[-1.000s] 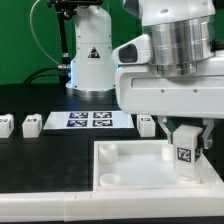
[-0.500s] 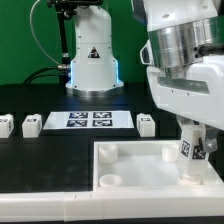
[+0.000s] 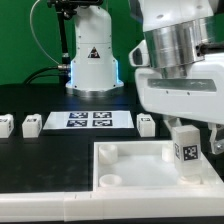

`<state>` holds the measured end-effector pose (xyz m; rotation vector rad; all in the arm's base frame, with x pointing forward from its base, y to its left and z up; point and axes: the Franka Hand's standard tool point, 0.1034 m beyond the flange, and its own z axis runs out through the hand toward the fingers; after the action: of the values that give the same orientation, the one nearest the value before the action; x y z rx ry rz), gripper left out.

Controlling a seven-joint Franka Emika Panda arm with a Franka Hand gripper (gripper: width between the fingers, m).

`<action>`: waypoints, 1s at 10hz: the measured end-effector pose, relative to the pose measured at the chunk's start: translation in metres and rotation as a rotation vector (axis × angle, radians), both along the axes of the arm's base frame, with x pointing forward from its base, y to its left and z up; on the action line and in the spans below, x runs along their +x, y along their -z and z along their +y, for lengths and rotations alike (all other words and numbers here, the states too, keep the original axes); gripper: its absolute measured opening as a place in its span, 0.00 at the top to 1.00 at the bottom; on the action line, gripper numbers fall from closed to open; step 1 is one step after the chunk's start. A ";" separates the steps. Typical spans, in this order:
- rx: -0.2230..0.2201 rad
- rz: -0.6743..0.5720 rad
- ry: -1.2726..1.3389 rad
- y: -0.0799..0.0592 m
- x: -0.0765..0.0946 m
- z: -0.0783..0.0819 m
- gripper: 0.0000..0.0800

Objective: Assemble one leg

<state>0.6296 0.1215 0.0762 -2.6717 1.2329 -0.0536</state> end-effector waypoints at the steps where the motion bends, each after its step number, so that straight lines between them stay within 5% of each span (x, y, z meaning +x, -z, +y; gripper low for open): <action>1: -0.047 -0.019 -0.150 0.001 -0.001 0.004 0.20; 5: -0.114 -0.073 -0.618 -0.001 0.003 -0.001 0.19; 8: -0.078 -0.054 -0.440 -0.002 0.005 0.005 0.21; 10: -0.054 -0.030 -0.292 -0.002 0.004 0.005 0.61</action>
Offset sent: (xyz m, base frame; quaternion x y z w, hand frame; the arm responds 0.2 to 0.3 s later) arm 0.0000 0.0000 0.0000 0.0000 0.0000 -0.1790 0.9838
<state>0.6338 0.1262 0.0778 -2.8563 0.8333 -0.0838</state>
